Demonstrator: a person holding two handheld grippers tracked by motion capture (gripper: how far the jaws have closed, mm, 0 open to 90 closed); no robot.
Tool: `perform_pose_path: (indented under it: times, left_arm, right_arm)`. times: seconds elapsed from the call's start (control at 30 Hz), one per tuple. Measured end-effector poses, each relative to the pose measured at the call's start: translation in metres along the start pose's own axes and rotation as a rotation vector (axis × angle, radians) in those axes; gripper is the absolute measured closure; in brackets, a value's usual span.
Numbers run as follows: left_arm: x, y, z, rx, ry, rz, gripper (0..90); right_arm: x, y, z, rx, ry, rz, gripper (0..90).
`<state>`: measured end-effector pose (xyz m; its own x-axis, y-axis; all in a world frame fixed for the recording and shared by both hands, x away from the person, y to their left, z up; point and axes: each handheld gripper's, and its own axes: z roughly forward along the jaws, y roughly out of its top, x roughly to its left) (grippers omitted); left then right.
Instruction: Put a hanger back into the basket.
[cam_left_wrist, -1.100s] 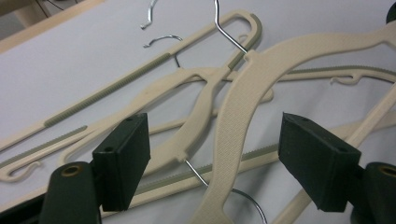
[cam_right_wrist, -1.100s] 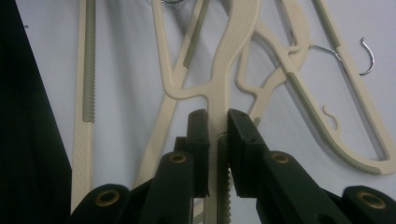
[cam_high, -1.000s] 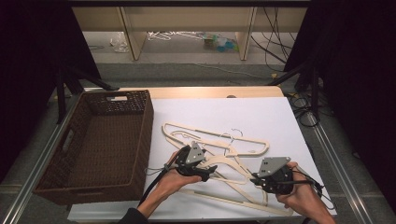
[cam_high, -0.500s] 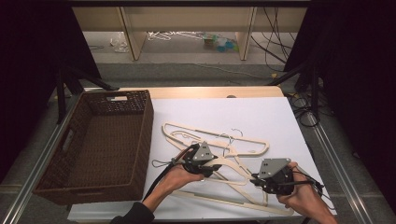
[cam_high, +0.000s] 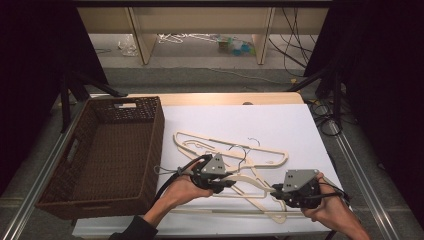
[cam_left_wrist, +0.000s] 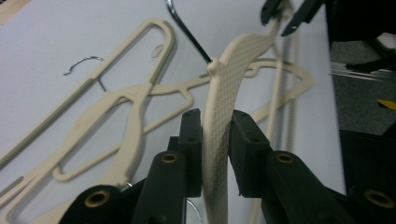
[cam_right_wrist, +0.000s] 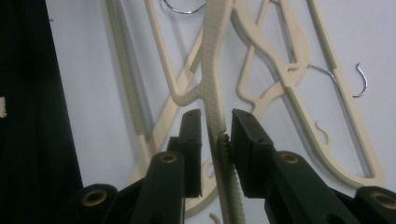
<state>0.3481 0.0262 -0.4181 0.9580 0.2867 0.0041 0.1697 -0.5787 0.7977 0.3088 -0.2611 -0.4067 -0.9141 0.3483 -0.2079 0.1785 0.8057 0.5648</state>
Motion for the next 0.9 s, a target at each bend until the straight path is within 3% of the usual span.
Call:
perform_pose_path:
  times: [0.2, 0.3, 0.43, 0.6, 0.7, 0.83, 0.9]
  left_arm:
    - [-0.013, 0.005, -0.014, 0.007, -0.065, -0.019, 80.7]
    - [-0.019, 0.007, -0.015, 0.012, -0.069, -0.003, 82.8]
    - [-0.026, 0.013, -0.018, 0.012, -0.077, -0.007, 85.2]
    - [-0.028, 0.018, -0.026, 0.012, -0.050, -0.033, 85.3]
    - [-0.024, 0.021, -0.034, 0.007, -0.029, -0.021, 85.3]
    - [-0.018, 0.026, -0.052, -0.010, 0.017, -0.035, 85.3]
    - [-0.017, 0.027, -0.057, -0.017, 0.026, -0.040, 85.3]
  right_arm:
    - [-0.001, 0.000, -0.006, -0.029, -0.011, 0.028, 64.8]
    - [-0.002, 0.000, -0.008, -0.047, -0.023, 0.025, 59.5]
    - [-0.003, 0.000, -0.012, -0.084, -0.045, 0.079, 51.4]
    - [-0.006, -0.001, -0.022, -0.151, -0.067, 0.150, 46.1]
    - [-0.006, -0.003, -0.029, -0.203, -0.081, 0.192, 43.0]
    - [-0.007, -0.007, -0.034, -0.277, -0.098, 0.214, 40.9]
    - [-0.007, -0.008, -0.035, -0.287, -0.101, 0.217, 40.5]
